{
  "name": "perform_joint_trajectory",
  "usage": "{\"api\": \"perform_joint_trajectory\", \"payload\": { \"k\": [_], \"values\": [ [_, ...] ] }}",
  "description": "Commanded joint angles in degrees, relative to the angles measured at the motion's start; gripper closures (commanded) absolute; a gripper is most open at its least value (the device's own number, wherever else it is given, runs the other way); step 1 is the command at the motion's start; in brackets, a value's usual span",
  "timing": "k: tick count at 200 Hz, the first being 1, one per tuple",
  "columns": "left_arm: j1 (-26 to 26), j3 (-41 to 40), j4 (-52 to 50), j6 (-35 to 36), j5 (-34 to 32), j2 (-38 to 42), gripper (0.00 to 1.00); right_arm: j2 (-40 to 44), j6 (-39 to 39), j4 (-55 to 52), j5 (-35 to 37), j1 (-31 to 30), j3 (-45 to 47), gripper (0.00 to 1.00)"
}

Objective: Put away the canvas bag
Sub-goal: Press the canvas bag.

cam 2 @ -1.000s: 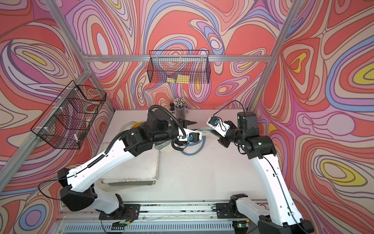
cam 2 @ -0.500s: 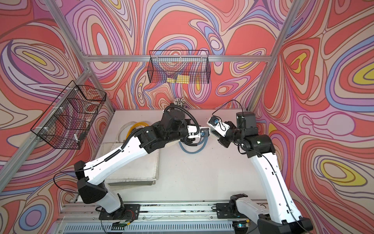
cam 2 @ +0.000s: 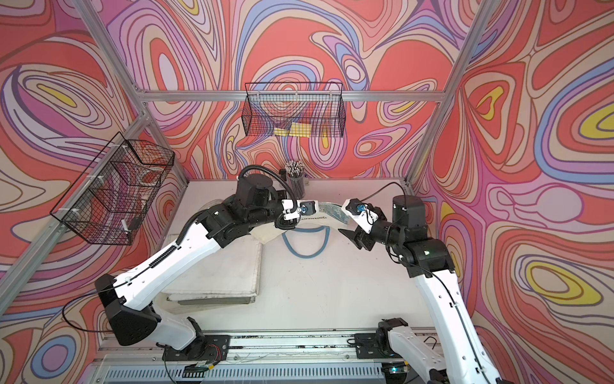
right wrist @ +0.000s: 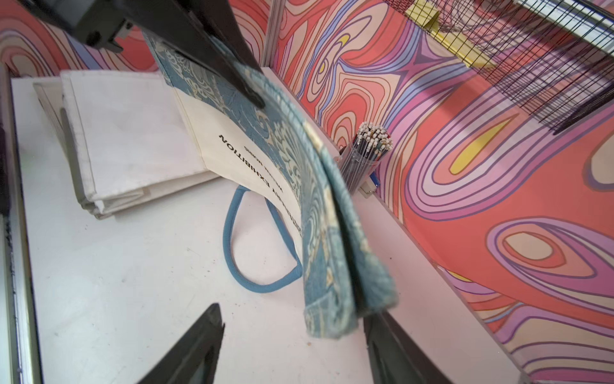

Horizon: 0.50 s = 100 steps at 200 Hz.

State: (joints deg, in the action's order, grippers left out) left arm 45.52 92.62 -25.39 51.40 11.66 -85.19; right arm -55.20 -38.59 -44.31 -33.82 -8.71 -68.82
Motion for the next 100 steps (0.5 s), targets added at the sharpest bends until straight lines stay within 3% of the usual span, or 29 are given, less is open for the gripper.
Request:
{"api": "perform_joint_trajectory", "payload": {
  "k": [1,39,100],
  "values": [
    [-0.63,0.83,1.44,1.81,8.20,4.36,1.00,-0.52,2.97,4.12,-4.10,-0.15,3.24,0.23],
    [-2.14,0.99,-2.08,3.82,13.66,6.73,1.00,-2.43,4.05,13.08,-2.37,-0.16,6.57,0.18],
    [-5.01,2.22,-6.63,5.50,15.47,8.28,1.00,-4.80,4.97,20.72,-1.82,-0.15,7.24,0.16]
  ]
}}
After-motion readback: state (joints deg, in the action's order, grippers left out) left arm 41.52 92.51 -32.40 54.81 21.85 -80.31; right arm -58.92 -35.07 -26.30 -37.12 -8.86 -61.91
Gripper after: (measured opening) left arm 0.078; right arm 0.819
